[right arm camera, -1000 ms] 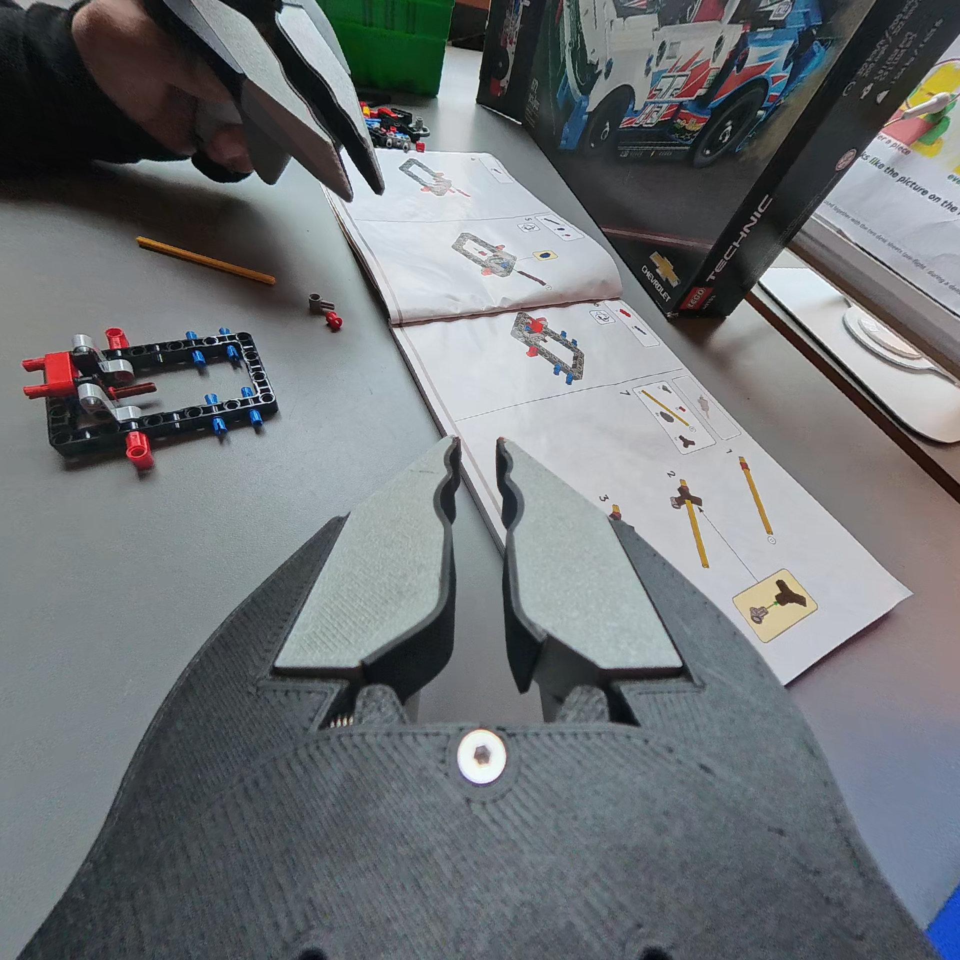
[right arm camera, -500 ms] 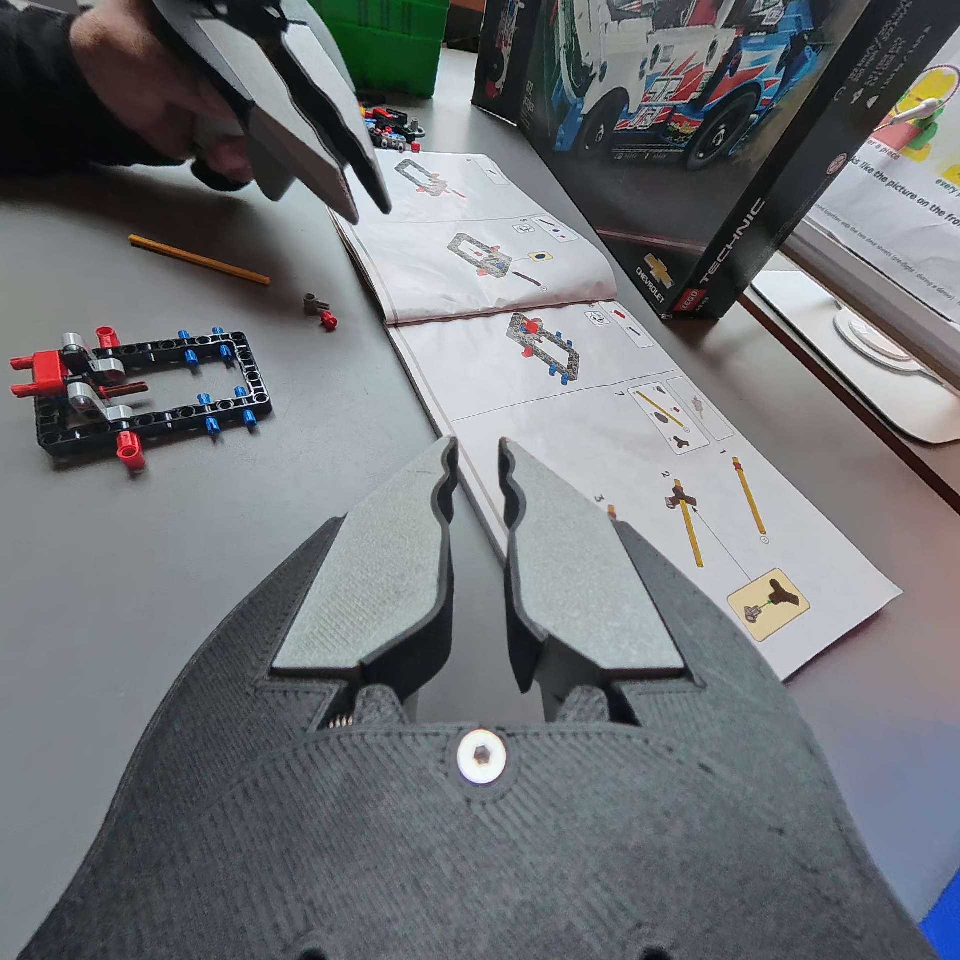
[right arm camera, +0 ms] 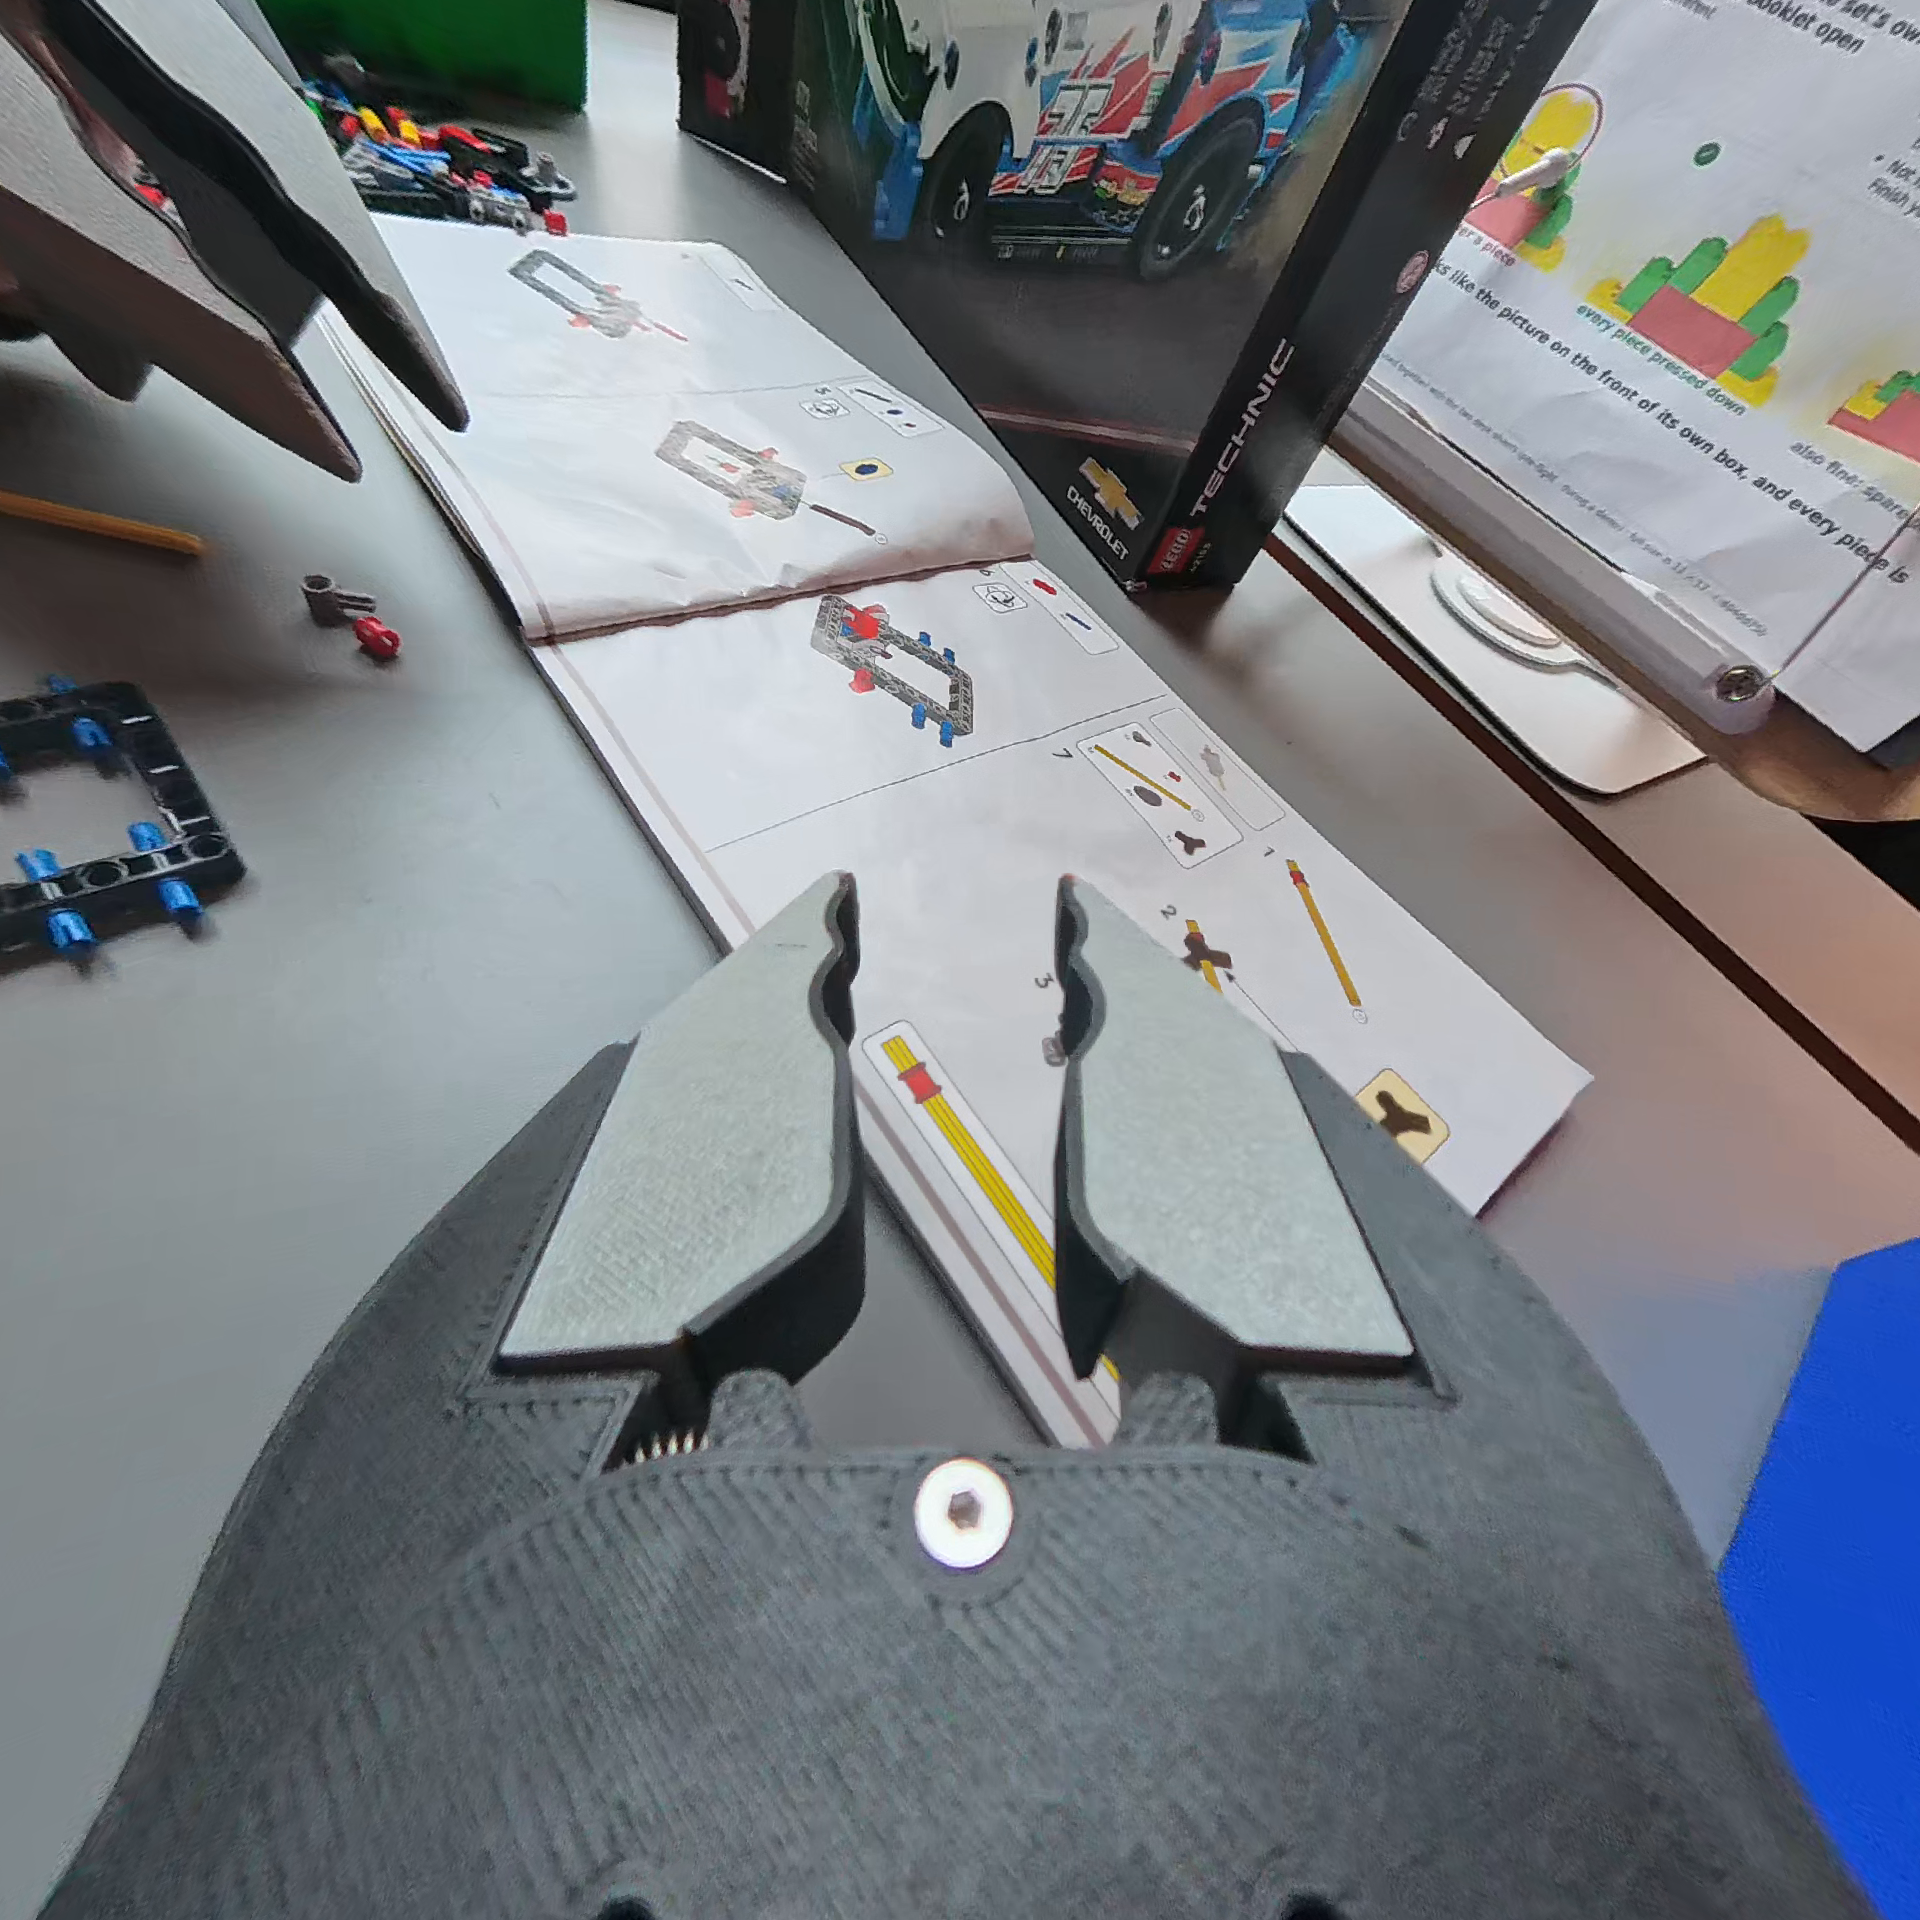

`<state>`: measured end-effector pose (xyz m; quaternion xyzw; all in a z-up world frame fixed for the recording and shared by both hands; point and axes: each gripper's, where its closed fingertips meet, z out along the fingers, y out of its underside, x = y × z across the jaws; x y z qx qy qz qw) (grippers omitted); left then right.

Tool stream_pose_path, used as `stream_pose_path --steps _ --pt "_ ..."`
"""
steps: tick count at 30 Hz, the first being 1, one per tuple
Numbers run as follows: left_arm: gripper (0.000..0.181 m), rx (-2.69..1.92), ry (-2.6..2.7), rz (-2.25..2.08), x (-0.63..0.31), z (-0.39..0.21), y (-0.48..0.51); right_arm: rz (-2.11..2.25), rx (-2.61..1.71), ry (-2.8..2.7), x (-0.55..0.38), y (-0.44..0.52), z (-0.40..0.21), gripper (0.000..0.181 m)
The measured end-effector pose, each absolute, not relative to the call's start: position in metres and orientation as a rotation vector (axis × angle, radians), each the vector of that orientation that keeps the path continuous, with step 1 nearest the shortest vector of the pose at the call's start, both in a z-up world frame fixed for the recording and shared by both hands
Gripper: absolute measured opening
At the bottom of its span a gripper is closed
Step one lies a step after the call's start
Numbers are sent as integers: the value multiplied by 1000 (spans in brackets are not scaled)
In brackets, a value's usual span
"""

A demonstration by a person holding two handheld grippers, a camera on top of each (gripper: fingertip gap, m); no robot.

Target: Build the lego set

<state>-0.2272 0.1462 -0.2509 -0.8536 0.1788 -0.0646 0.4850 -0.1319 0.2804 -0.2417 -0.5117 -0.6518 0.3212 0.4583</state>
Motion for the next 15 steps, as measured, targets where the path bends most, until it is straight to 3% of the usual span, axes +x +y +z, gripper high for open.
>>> stream_pose_path --steps 7,15 --pt "19 -2102 321 -160 -259 -228 116 740 -1258 -1612 -135 282 -245 34" --pt "15 -2462 -92 148 -429 -232 5 790 -1249 -1625 -134 278 -243 28"
